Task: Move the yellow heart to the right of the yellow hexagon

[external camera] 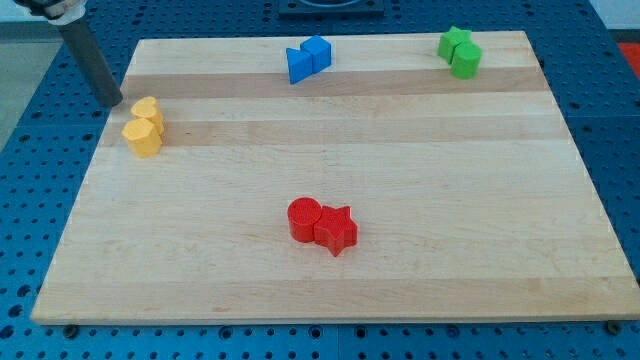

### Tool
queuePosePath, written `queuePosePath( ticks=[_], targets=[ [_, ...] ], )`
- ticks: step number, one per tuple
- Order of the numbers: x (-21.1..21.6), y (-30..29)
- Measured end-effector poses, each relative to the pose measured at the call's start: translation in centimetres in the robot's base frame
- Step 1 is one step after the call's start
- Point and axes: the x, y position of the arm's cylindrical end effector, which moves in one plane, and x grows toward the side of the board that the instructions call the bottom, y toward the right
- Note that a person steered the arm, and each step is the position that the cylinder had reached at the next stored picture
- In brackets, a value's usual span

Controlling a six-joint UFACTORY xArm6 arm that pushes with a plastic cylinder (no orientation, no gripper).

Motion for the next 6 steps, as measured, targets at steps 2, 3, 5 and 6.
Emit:
queuePosePath(
  ticks=[2, 3, 5, 6],
  targets=[
    [2.4, 4.7],
    [2.4, 6.4],
    [1.9, 7.6],
    [2.1, 8.8]
  ],
)
